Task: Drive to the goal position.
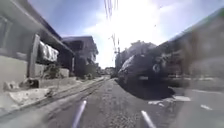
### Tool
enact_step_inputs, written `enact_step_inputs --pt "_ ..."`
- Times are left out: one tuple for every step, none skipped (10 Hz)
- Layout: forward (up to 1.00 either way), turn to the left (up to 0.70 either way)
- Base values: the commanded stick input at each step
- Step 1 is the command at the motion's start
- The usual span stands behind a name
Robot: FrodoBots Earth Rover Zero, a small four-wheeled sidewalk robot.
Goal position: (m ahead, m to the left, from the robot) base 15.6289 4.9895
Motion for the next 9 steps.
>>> enact_step_inputs --pt "1.00 0.00" --pt "1.00 0.00" --pt "1.00 0.00" --pt "1.00 0.00" --pt "1.00 0.00" --pt "1.00 -0.05" --pt "1.00 -0.28" --pt "1.00 -0.37" --pt "1.00 -0.37"
